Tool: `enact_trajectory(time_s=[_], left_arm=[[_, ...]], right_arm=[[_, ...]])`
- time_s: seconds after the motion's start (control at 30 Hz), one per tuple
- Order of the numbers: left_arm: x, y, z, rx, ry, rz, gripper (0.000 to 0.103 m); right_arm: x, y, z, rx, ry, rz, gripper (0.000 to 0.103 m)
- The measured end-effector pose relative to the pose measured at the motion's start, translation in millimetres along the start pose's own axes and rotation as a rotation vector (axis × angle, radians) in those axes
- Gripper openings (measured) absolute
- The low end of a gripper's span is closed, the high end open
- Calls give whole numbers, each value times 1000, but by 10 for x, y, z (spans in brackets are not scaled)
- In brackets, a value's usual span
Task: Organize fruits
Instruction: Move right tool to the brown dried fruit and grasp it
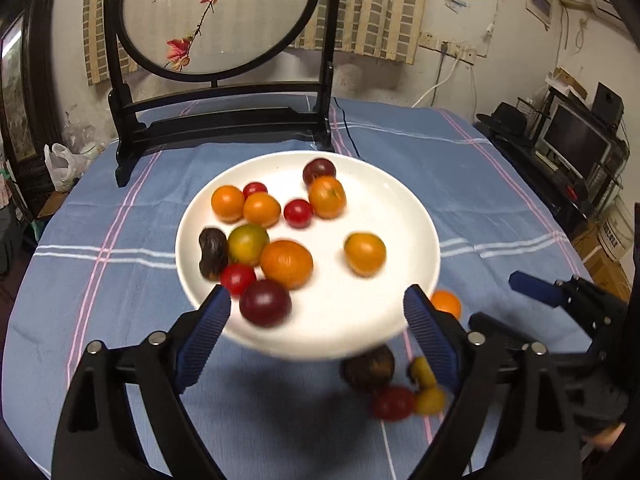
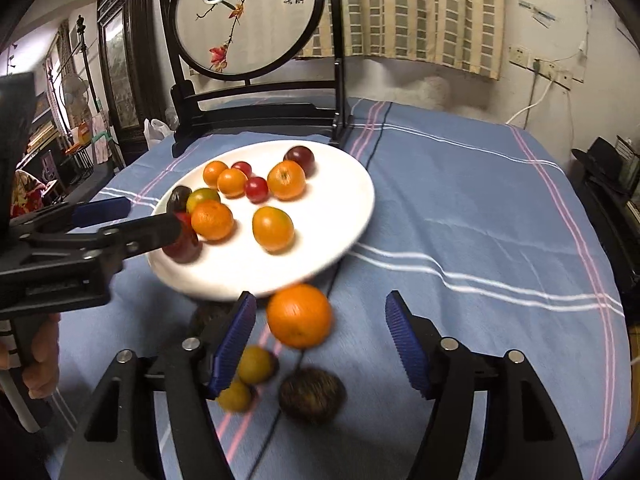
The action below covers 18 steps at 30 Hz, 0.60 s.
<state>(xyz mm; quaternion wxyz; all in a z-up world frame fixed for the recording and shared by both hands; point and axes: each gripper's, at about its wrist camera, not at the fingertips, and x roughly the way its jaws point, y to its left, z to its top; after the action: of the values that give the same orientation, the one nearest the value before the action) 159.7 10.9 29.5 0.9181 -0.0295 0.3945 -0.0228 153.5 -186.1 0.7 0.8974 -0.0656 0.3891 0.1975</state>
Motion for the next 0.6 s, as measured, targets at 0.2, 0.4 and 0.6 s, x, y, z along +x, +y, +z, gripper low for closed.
enact_trajectory(time_s=[0.2, 0.4, 0.6], left_arm=[[-46, -45, -328, 31, 26, -32, 89], [33, 82, -472, -11, 42, -77, 89], [4, 78, -497, -10, 41, -101, 89]], right_arm=[[-82, -5, -368, -39, 54, -24, 68], [5, 64, -550, -56, 91, -38, 68], [189, 201, -541, -79, 128, -45, 68]])
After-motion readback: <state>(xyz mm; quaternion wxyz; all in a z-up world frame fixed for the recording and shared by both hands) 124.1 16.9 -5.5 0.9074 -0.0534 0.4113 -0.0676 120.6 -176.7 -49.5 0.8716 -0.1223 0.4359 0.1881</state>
